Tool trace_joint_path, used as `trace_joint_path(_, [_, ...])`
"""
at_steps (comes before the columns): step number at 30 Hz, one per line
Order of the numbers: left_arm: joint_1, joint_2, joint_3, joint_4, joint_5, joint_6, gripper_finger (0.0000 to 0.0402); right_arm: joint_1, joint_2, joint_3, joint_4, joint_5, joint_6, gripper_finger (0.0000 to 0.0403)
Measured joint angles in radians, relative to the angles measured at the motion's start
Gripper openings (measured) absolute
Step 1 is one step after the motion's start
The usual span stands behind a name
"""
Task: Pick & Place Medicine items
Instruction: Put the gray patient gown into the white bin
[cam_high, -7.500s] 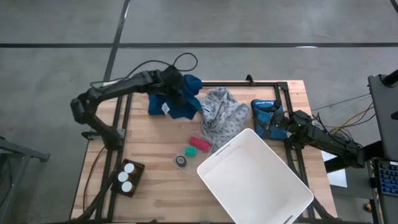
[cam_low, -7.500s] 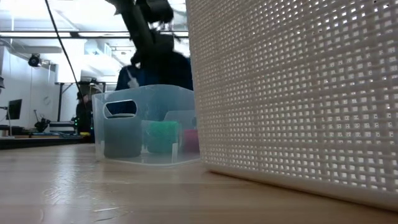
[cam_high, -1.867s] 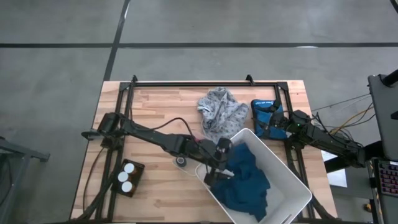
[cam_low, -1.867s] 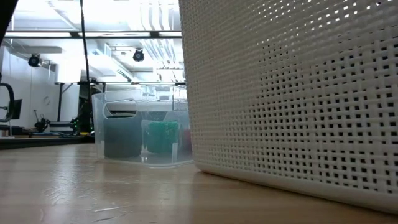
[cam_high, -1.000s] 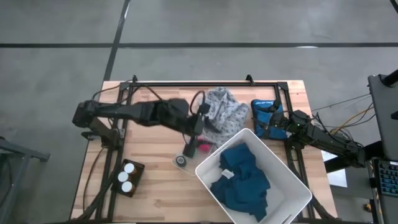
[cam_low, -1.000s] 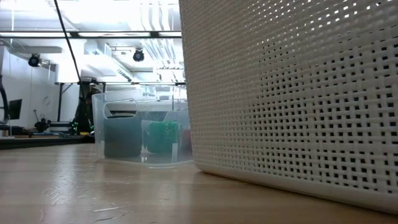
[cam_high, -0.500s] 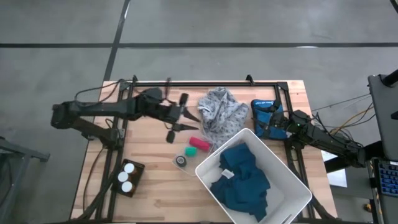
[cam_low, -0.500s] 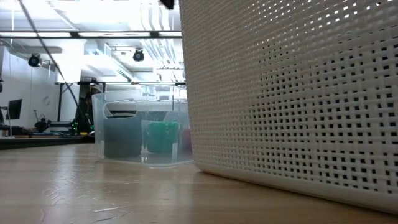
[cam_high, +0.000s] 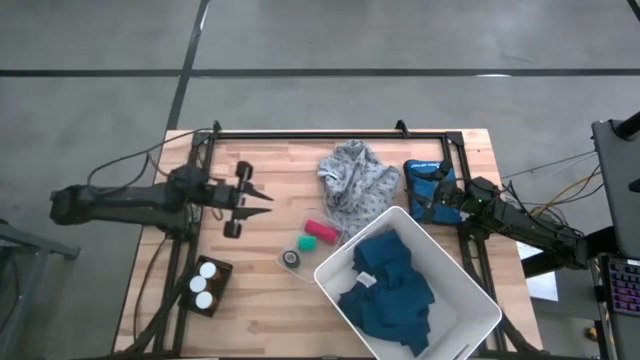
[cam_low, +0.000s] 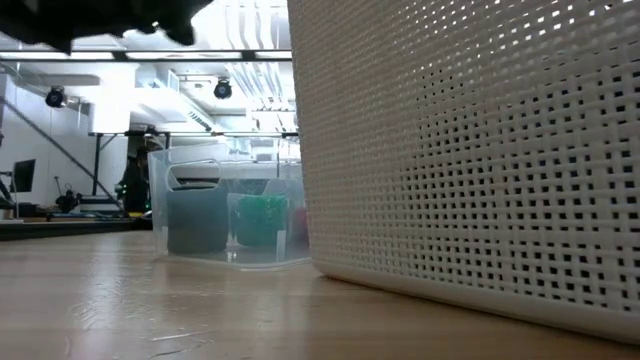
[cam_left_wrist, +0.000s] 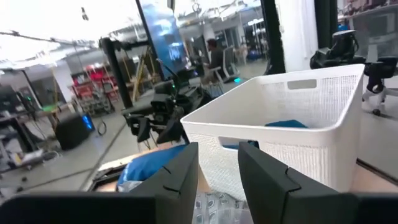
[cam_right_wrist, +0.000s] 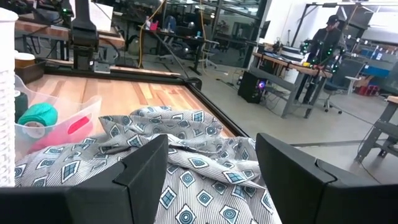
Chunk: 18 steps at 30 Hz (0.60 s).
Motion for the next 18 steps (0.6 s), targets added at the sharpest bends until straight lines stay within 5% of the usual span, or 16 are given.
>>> trace_joint_path(18, [0.0, -0.584, -0.391, 0.008, -0.019, -0.087, 0.0118, 0.0, 0.0, 0.0, 0.0, 0.0, 0.0, 0.024])
